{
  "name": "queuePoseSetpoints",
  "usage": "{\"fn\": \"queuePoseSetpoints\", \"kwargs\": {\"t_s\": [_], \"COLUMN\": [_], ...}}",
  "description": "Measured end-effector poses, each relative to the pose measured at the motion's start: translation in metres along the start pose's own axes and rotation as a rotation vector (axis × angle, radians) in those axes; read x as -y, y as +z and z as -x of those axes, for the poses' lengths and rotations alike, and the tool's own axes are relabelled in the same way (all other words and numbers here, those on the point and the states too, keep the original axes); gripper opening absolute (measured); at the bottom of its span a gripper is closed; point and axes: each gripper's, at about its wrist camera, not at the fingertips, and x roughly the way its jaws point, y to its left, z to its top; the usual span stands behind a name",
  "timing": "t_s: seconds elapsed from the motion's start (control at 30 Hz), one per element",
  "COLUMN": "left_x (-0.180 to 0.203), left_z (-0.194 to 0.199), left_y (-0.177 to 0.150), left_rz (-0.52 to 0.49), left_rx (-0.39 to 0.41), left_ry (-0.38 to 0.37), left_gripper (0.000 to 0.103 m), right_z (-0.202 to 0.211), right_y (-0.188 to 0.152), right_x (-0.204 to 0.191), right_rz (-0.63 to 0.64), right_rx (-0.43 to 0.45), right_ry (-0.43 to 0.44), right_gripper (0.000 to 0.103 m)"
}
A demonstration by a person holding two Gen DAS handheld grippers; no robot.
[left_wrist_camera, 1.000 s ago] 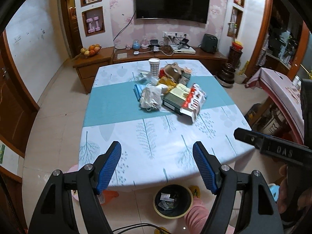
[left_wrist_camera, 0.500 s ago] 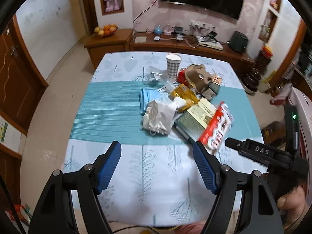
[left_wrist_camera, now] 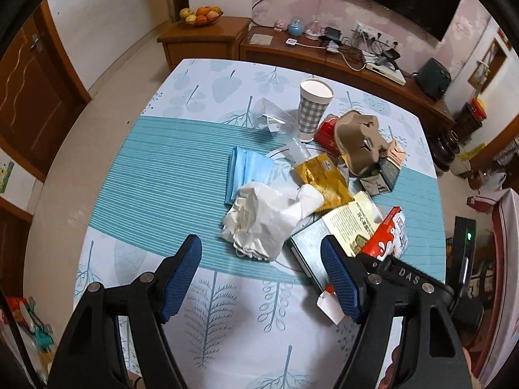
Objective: Collect trash
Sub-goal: 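Grasp the Kinder chocolate box with the right tool while the left tool reaches the white tissue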
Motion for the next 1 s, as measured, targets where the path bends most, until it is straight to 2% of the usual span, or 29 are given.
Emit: {"fn": "queuePoseSetpoints", "kwargs": {"t_s": [0.07,0.3,0.53,0.8,1.0], "left_x": [0.0,-0.001,-0.008,-0.017,-0.02], "left_z": [-0.006,-0.027,-0.055,-0.093,-0.124], "left_y": [0.004,0.016,0.029,0.035,0.028], "left_rz": [0.019,0.096,0.202,0.345,0.417], "left_rx": [-0.012,-0.062,-0.115,-0.193,-0.274], "left_ry": [-0.001,-0.019,-0.02,-0.006,0.001], "left_gripper": [0.074,0.074,0.074,0.074,0.074], "right_z": [0.0,0.015,0.05,0.071,0.061], "right_y": [0.001,0.006,0.025,0.036,0.034], "right_x": [-0.003,0.004,0.012,-0.024,-0.038], "right_rz": [0.014,0.074,0.13,0.312,0.388], "right_rx": [-0.002,0.015,0.078,0.174,0.136], "right_ry": [-0.004,-0.001,0.019,0.059,0.084], "right_gripper": [0.073,0.052,0.047,0.046,0.046]}}
